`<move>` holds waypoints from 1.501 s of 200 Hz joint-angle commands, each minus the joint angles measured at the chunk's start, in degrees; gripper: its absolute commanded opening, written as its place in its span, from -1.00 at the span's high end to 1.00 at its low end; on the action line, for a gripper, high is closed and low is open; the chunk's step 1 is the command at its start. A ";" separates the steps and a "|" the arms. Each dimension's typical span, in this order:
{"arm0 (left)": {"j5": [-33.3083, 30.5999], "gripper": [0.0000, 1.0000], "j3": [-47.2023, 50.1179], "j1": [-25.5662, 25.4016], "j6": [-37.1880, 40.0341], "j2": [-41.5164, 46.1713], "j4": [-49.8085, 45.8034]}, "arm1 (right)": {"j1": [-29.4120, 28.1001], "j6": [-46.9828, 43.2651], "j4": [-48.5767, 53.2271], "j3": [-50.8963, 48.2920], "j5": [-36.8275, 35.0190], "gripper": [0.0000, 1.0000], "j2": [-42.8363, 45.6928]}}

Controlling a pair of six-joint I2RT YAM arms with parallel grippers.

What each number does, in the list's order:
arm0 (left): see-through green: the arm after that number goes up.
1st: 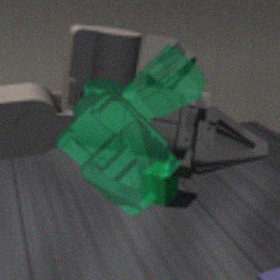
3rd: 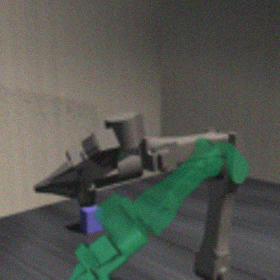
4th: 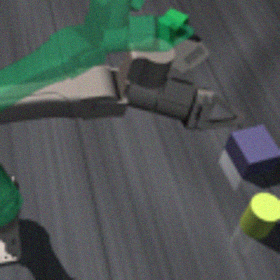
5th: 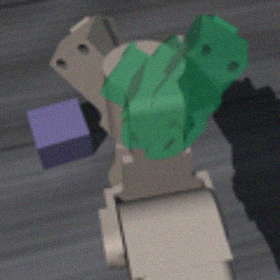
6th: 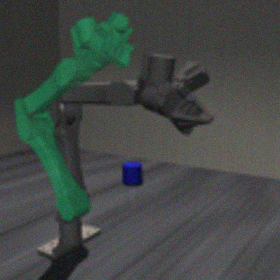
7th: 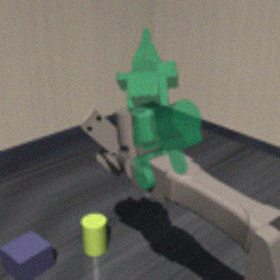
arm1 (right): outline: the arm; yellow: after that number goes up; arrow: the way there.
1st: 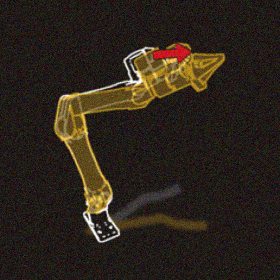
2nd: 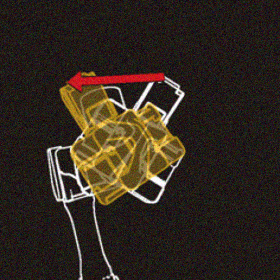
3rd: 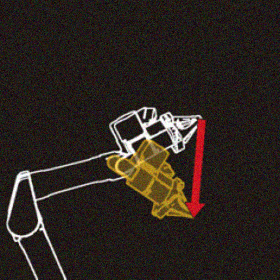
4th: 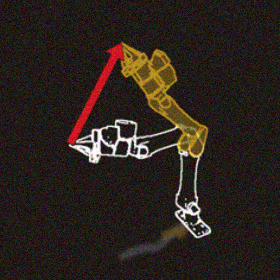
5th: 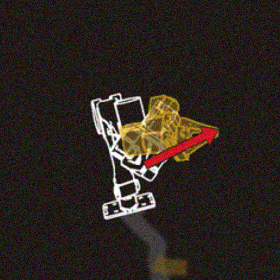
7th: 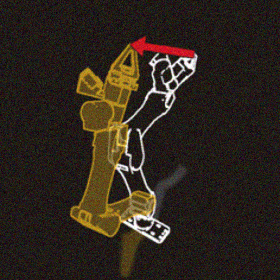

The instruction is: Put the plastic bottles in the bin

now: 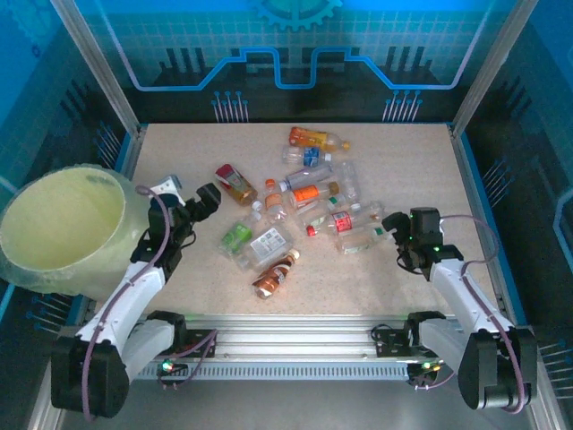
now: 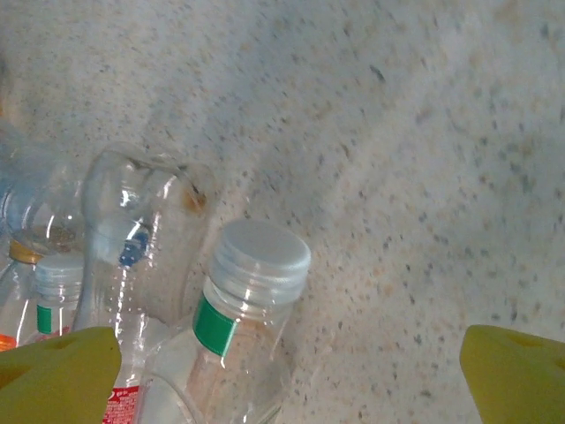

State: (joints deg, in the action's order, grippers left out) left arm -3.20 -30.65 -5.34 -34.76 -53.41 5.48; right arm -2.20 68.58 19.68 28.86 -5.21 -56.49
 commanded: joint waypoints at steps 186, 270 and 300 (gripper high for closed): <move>15.74 -0.98 3.35 -7.93 -3.64 7.49 -9.42 | -4.95 17.25 -1.47 10.37 -1.78 -0.55 -25.45; 14.98 -0.98 0.21 -15.51 -0.48 2.10 -4.57 | -5.03 14.50 -4.14 7.06 0.13 -0.12 -27.46; 15.16 -0.98 -0.76 -18.21 0.51 0.27 -3.04 | -5.55 12.51 -3.02 5.86 -2.82 0.06 -23.46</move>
State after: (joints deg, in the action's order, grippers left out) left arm 12.27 -28.60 -21.58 -36.82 -52.16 -0.58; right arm -6.48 82.96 17.47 36.86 -5.78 -81.43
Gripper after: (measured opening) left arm 0.989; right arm 0.498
